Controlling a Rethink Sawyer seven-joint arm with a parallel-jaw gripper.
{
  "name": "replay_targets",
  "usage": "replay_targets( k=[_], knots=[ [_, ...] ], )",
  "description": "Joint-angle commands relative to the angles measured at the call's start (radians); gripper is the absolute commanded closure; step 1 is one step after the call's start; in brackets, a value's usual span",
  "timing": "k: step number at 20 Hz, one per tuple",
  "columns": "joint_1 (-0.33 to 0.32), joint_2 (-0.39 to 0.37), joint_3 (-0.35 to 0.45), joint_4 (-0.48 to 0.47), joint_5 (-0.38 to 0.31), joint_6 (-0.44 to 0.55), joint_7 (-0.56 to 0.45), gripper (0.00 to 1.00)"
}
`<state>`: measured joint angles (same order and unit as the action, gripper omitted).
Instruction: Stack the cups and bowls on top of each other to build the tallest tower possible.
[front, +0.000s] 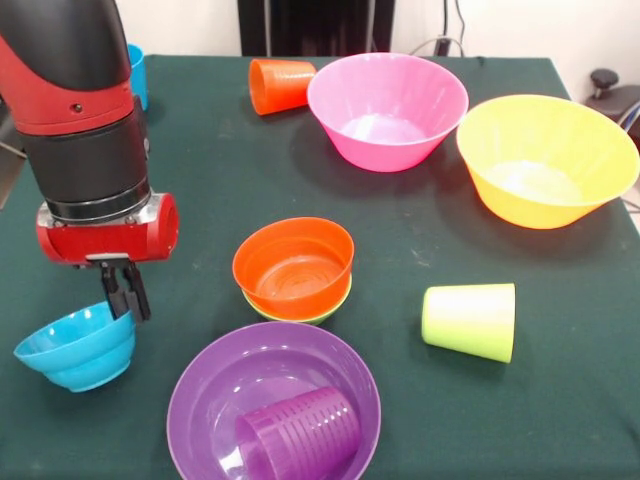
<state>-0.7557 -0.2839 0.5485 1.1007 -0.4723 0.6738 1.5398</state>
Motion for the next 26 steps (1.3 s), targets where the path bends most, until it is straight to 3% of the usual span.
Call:
replay_targets(
  k=[1, 6, 10, 12, 22, 26],
  knots=[
    [0.062, -0.050, -0.082, 0.074, -0.006, 0.195, -0.024, 1.00],
    [0.099, -0.146, -0.141, 0.106, 0.049, 0.334, 0.065, 1.00],
    [0.141, -0.180, -0.201, 0.102, 0.086, 0.423, 0.177, 1.00],
    [0.152, -0.192, -0.216, 0.103, 0.096, 0.441, 0.185, 1.00],
    [0.248, -0.182, -0.318, 0.015, 0.175, 0.604, 0.370, 1.00],
    [0.284, -0.166, -0.329, -0.033, 0.200, 0.626, 0.402, 1.00]
  ],
)
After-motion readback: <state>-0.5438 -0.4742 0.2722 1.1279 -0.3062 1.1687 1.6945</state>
